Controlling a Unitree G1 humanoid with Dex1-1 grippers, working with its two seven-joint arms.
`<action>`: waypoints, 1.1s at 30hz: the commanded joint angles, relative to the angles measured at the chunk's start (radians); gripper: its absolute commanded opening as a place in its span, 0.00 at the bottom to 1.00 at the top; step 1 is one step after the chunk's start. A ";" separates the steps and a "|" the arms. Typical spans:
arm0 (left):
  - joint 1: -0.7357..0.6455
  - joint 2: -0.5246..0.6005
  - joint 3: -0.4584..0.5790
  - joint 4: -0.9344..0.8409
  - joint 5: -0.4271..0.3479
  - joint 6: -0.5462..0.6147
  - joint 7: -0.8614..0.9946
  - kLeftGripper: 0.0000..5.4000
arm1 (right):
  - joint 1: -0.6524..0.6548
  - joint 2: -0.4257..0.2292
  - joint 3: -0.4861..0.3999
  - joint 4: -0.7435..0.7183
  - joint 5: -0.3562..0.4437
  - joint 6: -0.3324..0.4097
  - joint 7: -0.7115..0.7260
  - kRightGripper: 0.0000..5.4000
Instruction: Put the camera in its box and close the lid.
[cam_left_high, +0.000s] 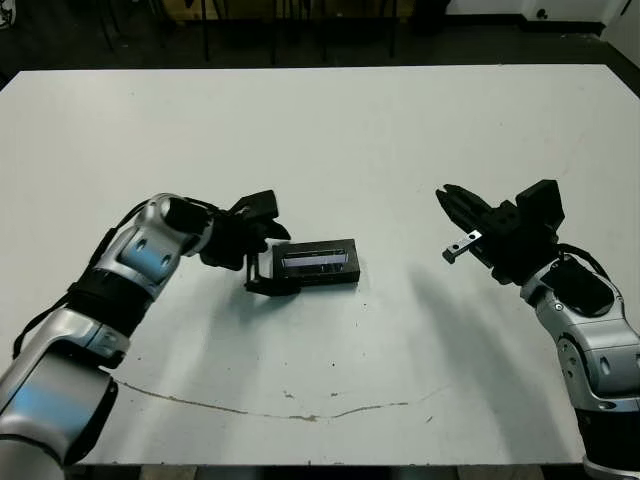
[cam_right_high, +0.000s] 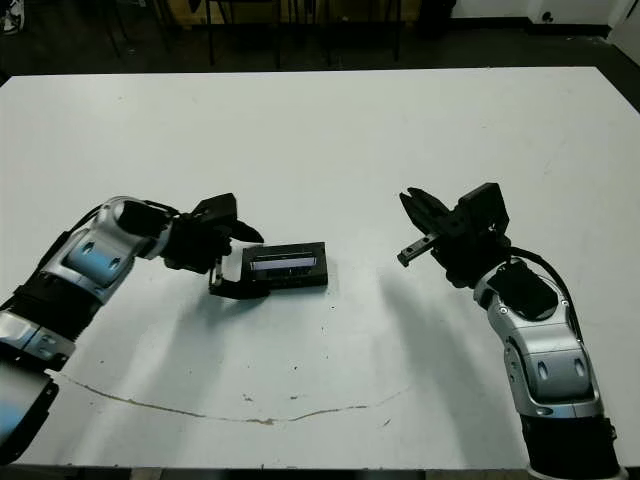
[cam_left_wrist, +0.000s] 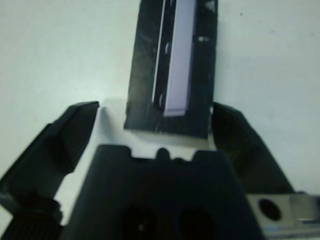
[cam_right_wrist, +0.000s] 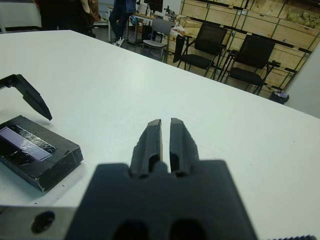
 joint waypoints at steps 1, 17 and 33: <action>0.071 0.041 -0.009 0.009 0.027 -0.006 -0.004 1.00 | 0.012 -0.001 0.002 0.004 0.001 0.010 0.005 0.00; 0.245 0.268 0.159 -0.194 -0.071 0.021 -0.047 1.00 | 0.017 -0.004 -0.001 -0.005 -0.001 0.019 0.002 0.00; 0.347 -0.125 0.540 -0.699 -0.422 0.391 0.623 0.66 | 0.014 0.014 0.000 0.007 0.000 0.019 -0.007 0.00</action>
